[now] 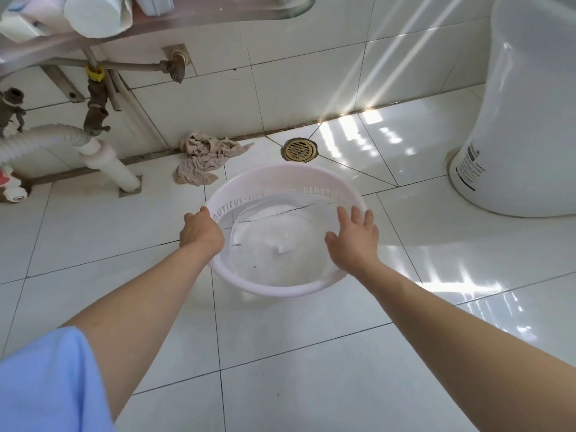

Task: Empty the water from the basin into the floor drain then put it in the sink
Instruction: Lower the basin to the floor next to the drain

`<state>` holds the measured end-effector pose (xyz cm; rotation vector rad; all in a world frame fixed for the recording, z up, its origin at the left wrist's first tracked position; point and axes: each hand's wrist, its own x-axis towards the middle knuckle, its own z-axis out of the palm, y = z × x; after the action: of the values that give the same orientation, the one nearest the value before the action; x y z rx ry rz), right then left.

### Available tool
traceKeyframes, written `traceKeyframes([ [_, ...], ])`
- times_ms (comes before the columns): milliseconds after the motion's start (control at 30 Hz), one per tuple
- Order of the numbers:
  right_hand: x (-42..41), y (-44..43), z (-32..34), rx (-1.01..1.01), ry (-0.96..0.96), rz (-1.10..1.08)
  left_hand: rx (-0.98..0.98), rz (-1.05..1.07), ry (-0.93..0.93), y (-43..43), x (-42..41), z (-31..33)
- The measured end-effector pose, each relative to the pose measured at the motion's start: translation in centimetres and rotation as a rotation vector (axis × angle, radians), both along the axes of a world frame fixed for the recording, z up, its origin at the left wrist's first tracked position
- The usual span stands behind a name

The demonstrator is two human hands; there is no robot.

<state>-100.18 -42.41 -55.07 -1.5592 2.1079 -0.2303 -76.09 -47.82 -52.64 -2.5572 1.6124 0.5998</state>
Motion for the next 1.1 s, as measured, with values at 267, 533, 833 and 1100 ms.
traceKeyframes([
  [267, 0.0, 2.2, 0.4, -0.161, -0.036, 0.085, 0.022, 0.001, -0.001, -0.5, -0.1, 0.3],
  [533, 1.4, 6.1, 0.0, -0.318, -0.001, 0.346, 0.033, 0.016, 0.005, -0.7, -0.4, 0.4],
  [833, 0.8, 7.1, 0.7, -0.491, -0.022, 0.741, -0.017, -0.011, 0.051, 0.0, -0.2, 0.5],
  [1100, 1.3, 6.7, 1.5, -0.568, -0.031, 0.743, -0.19, -0.116, 0.192, 3.7, -0.6, -0.1],
])
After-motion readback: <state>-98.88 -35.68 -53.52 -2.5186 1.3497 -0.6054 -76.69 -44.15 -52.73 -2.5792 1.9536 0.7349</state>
